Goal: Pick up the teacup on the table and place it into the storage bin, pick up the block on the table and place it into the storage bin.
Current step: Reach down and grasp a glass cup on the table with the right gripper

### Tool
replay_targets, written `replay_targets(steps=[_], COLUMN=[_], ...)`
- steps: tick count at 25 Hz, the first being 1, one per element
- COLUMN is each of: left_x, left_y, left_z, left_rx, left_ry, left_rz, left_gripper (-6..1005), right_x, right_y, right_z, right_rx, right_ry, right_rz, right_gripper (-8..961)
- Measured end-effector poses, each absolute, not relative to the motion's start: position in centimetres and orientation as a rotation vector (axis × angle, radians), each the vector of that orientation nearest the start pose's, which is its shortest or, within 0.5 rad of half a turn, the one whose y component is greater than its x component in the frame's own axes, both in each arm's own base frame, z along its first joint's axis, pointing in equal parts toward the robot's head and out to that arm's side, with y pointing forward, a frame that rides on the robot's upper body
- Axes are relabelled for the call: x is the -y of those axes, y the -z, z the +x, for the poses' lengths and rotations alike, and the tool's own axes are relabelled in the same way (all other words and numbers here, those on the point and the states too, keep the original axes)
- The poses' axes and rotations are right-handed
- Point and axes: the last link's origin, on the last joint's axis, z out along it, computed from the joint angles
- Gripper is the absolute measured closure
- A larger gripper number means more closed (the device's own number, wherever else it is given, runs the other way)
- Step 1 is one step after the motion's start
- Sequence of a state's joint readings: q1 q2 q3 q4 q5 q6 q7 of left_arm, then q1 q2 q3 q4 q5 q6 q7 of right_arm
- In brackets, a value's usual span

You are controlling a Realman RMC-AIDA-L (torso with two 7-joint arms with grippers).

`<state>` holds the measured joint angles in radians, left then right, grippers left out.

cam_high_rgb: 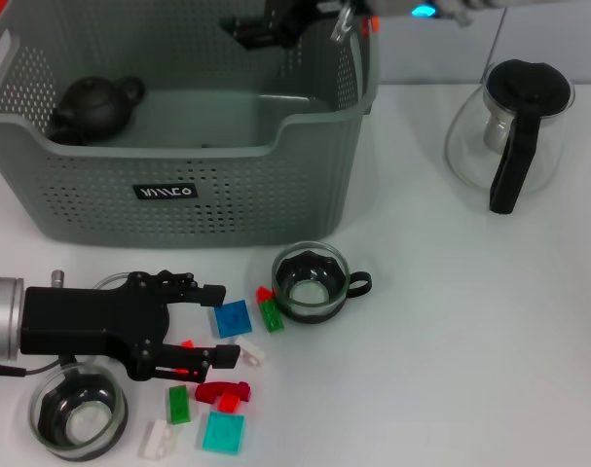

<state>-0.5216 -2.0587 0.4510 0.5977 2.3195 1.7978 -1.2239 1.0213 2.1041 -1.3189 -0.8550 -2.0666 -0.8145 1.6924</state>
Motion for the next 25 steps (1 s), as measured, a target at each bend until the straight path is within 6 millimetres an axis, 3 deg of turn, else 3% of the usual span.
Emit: replay_targets(steps=[3,6,13,18,25], left_x=[-28.3,-28.3,-28.2,-28.2,-28.3], left_y=[-0.4,-0.6,-0.8,-0.8,-0.8], left_z=[-28.9,-29.0,-29.3,-29.4,-29.5], left_rx=[0.578,0.574,0.577,0.578,0.580], left_ry=[0.670,0.660,0.645,0.642,0.635], left_rz=[-2.919,-2.917,-2.917,-2.916,-2.910], left_gripper=[175,175,175,175,174], right_x=[-43.7,-40.5,-33.7,-32.4,-32.7], right_y=[2.4,0.6,-1.3,-0.7,2.3], right_z=[2.1,2.8,5.2,6.9,8.3], right_rx=[0.183,0.206,0.252,0.164,0.083], right_ry=[-0.340,-0.407,-0.346,-0.093,0.280], right_rz=[-2.625,-2.711,-2.941,-3.068,-3.123], right_gripper=[285,222,227,233,236])
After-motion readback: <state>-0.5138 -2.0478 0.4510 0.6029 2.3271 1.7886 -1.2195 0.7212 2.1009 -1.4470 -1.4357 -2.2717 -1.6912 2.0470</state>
